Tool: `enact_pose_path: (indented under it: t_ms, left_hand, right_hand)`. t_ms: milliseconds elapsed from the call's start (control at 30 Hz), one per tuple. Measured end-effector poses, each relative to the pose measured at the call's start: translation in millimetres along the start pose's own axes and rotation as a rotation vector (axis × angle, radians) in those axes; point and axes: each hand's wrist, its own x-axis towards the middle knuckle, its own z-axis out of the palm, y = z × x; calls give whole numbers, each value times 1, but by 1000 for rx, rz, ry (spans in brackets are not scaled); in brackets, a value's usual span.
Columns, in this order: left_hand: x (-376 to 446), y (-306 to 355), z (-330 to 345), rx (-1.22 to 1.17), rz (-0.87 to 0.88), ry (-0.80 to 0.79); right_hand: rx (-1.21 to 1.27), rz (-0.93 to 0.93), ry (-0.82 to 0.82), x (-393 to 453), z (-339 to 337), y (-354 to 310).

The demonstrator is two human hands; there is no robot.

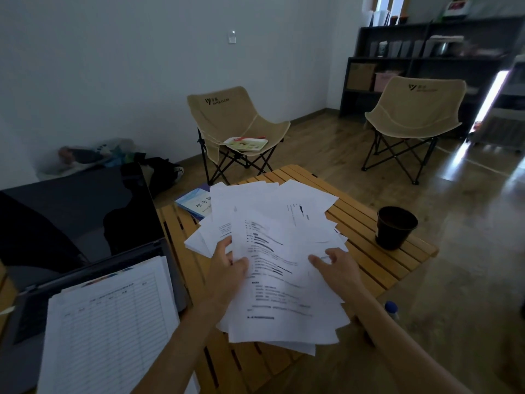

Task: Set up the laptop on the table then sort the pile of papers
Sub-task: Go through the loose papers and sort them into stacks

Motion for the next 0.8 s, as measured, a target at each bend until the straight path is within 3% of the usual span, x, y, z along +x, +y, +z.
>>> enact_pose_path:
  t_ms: [167, 233, 400, 500, 600, 667, 800]
  left_hand:
    - [5, -14, -7, -58, -266, -61]
    - [4, -23, 0, -2, -297, -63]
    - [-1, -8, 3, 328, 45, -84]
    - [-8, 11, -6, 206, 200, -135]
    - [-6, 19, -4, 101, 194, -81]
    - [2, 11, 4, 120, 153, -88]
    - [21, -12, 5, 621, 182, -27]
  right_hand:
    - [218, 87, -60, 4, 1, -3]
    - [266, 125, -82, 3, 4, -7]
    - [269, 108, -88, 2, 5, -2]
    - [284, 72, -63, 2, -4, 2]
    - [494, 86, -369, 2, -16, 11]
    - [481, 67, -500, -3, -23, 14]
    - [233, 83, -265, -4, -34, 24]
